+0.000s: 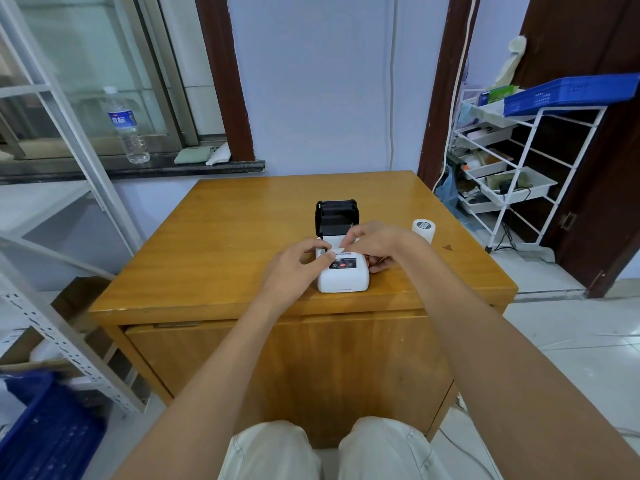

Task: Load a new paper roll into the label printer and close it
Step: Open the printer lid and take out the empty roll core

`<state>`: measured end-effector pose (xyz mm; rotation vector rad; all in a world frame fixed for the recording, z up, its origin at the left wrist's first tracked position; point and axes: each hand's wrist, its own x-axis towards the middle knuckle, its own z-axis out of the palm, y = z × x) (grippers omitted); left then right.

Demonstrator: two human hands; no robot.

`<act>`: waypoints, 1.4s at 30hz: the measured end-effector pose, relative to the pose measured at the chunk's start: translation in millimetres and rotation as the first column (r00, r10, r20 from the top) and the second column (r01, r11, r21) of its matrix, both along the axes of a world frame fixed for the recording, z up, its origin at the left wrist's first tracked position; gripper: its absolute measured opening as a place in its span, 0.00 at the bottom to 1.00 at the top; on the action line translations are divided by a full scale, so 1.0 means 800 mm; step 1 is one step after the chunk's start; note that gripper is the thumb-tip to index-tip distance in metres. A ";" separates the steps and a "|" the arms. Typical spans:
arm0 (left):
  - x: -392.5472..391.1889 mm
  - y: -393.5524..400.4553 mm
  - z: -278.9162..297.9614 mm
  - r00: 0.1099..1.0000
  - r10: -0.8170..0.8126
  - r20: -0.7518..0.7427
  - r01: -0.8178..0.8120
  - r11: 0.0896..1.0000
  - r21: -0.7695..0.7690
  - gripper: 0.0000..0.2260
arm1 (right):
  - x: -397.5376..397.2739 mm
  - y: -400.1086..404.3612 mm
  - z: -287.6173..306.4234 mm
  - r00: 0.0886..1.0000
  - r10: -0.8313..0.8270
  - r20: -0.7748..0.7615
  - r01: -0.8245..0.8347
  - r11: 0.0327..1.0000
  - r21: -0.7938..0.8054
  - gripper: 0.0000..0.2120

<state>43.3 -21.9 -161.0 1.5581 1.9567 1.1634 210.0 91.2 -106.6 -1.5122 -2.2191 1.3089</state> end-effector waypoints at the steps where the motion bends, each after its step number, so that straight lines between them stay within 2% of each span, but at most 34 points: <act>1: 0.000 0.000 0.001 1.000 0.000 0.007 0.000 1.000 -0.003 0.12 | 0.000 0.001 -0.001 1.000 -0.002 -0.011 0.002 1.000 -0.007 0.04; 9: 0.000 -0.002 0.002 1.000 0.003 -0.001 -0.003 1.000 -0.016 0.17 | 0.003 -0.001 -0.008 0.996 0.000 -0.092 0.000 1.000 -0.007 0.03; 17: 0.001 -0.002 0.003 1.000 0.009 0.002 -0.009 1.000 -0.018 0.15 | 0.012 -0.010 -0.014 0.978 -0.030 -0.207 0.031 1.000 0.000 0.08; 23: 0.002 -0.002 0.004 1.000 0.015 0.007 -0.015 1.000 -0.010 0.14 | 0.021 -0.004 -0.024 0.938 -0.044 -0.343 0.014 0.996 -0.092 0.09; 29: 0.002 -0.004 0.005 1.000 0.003 0.005 -0.003 1.000 -0.012 0.14 | 0.019 -0.006 -0.019 0.962 0.002 -0.273 -0.016 0.999 -0.048 0.12; 35: 0.002 -0.005 0.006 1.000 -0.002 0.007 0.002 1.000 -0.006 0.14 | 0.002 -0.004 -0.015 0.991 0.010 -0.135 -0.004 0.999 0.044 0.08; 39: 0.003 -0.006 0.006 1.000 -0.003 0.016 0.003 1.000 -0.009 0.15 | 0.007 -0.006 -0.020 0.983 0.007 -0.182 0.007 0.997 0.075 0.08; 42: 0.002 -0.005 0.005 1.000 0.004 0.001 -0.004 1.000 -0.011 0.15 | 0.012 -0.012 -0.029 0.952 -0.030 -0.305 0.051 0.997 0.060 0.12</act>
